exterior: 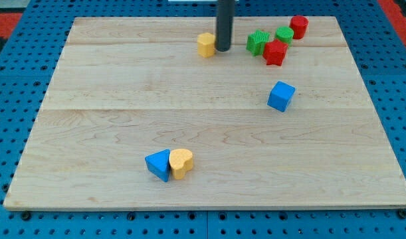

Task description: Place the yellow hexagon right to the yellow heart

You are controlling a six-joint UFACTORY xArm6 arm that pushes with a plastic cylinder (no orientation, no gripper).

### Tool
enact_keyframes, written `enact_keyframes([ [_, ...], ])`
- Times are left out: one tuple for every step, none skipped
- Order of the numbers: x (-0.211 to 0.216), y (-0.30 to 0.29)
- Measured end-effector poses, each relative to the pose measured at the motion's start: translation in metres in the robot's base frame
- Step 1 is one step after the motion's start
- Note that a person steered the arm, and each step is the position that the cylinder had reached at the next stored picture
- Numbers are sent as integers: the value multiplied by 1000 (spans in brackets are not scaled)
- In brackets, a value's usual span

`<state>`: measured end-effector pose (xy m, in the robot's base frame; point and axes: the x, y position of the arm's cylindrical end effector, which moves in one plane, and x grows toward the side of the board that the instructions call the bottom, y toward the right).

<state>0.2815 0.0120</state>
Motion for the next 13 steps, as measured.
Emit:
enact_keyframes([
  [25,-62],
  [-4,-34],
  [-37,-19],
  [-42,-60],
  [5,-115],
  [22,-134],
  [41,-165],
  [86,-167],
  [124,-174],
  [126,-211],
  [176,-184],
  [196,-121],
  [183,-107],
])
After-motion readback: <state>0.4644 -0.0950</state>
